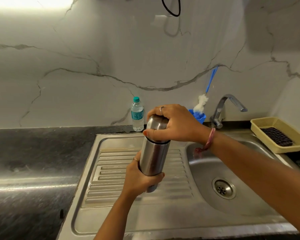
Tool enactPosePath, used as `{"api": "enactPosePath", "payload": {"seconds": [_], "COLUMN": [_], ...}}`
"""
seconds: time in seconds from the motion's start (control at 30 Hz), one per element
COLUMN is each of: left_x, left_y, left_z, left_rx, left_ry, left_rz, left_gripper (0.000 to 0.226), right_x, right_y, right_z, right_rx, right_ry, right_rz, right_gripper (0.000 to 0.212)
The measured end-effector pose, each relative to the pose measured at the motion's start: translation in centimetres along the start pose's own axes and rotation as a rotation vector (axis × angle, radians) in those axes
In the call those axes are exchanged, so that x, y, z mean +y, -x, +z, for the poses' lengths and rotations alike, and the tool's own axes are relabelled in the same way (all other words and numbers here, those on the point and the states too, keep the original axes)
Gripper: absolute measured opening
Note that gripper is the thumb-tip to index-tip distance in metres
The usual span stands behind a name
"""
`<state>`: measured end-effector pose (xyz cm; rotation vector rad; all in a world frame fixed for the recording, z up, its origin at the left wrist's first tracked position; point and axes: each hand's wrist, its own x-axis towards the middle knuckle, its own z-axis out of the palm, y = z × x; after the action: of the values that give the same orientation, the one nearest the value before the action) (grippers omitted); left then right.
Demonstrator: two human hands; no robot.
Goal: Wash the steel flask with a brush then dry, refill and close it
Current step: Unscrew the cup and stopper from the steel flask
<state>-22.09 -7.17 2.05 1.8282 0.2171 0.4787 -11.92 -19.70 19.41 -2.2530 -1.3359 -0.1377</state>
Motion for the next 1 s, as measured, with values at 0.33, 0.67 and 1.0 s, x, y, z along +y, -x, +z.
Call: {"api": "enactPosePath", "payload": {"seconds": [0.33,0.67,1.0], "left_x": [0.2,0.7,1.7], "left_y": [-0.7,-0.2,0.1], "left_z": [-0.4,1.1,0.1], "left_rx": [0.018,0.186,0.02], "left_ry": [-0.055,-0.072,-0.006], "left_rz": [0.027,0.074,0.043], "left_gripper": [0.068,0.075,0.066], "right_x": [0.7,-0.7,1.0], "right_y": [-0.3,1.4,1.7], "right_z": [0.0,6.2,5.4], "right_rx": [-0.034,0.361,0.126], "right_ry": [-0.067,-0.824,-1.004], "right_rz": [0.036,0.457,0.134], "right_gripper": [0.047,0.056,0.061]}}
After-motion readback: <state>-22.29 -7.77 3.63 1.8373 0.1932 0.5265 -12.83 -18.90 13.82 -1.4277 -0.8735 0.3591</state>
